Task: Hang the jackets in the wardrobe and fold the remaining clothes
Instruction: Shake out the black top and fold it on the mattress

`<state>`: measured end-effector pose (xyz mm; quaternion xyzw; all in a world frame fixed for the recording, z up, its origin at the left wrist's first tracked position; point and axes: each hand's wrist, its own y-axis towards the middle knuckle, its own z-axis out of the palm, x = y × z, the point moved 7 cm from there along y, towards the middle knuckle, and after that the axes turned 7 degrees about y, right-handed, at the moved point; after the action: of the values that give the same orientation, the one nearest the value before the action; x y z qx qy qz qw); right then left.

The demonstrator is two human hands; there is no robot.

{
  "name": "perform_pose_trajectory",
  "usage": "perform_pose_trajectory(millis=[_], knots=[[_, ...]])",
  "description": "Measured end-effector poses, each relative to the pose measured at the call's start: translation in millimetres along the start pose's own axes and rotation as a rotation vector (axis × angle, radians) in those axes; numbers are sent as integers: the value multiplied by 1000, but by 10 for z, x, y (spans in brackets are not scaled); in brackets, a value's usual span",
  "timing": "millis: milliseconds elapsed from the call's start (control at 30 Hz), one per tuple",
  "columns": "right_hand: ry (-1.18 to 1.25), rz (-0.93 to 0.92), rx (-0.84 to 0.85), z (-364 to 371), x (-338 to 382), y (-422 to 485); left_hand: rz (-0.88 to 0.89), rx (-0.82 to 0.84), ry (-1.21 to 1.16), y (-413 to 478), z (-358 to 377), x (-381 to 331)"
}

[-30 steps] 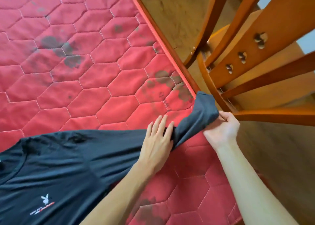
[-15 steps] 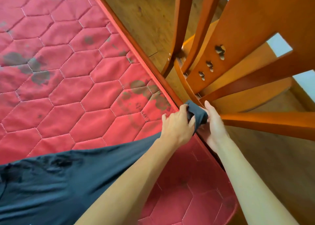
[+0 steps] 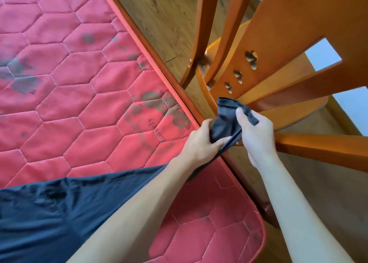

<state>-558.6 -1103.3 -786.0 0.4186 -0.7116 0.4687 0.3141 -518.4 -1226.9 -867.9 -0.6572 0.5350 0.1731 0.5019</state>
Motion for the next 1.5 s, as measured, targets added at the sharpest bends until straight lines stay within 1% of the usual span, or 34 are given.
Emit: perform_pose_trajectory(millis=[67,167,300,400,433,500,533,600,700,767,833,900,1000,1100,1200,1300,1400,1500], knots=[[-23,-62,18,-14,88,-14,17,-29,-35,12,-110,39],[-52,-115,-20,-73,185,-75,35,-88,-126,2,-272,67],[-116,-154,-39,-111,254,-227,77,-201,-123,-97,-507,96],[-131,-189,-8,-49,335,-413,49,-322,-187,-347,-747,214],[-127,-193,10,-8,373,-513,28,-335,-210,-469,-833,268],[-128,-206,62,148,454,-745,-14,-299,-249,-704,-974,392],[-119,-219,90,255,490,-879,-29,-265,-314,-834,-1039,467],[-100,-268,161,513,571,-1190,-81,-186,-519,-1107,-1160,618],[-118,-345,294,989,609,-1741,-206,-33,-798,-1579,-1328,805],[-147,-381,375,1327,546,-2126,-250,50,-889,-1898,-1451,952],[-171,-395,441,1670,420,-2490,-251,57,-908,-2235,-1621,1120],[-200,-410,500,2005,280,-2852,-227,-9,-891,-2591,-1809,1343],[-295,-532,554,2460,121,-3396,-173,-139,-852,-3082,-2075,1774],[-314,-604,634,2880,-39,-3938,-205,-233,-829,-3565,-2287,2314],[-278,-596,765,3249,-207,-4488,-268,-324,-795,-4052,-2491,2866],[-270,-577,880,3507,-389,-4935,-343,-458,-782,-4522,-2686,3426],[-319,-510,986,3671,-668,-5196,-447,-602,-749,-4965,-2846,4038],[-404,-492,1025,3728,-940,-5261,-527,-671,-761,-5281,-2894,4493]])
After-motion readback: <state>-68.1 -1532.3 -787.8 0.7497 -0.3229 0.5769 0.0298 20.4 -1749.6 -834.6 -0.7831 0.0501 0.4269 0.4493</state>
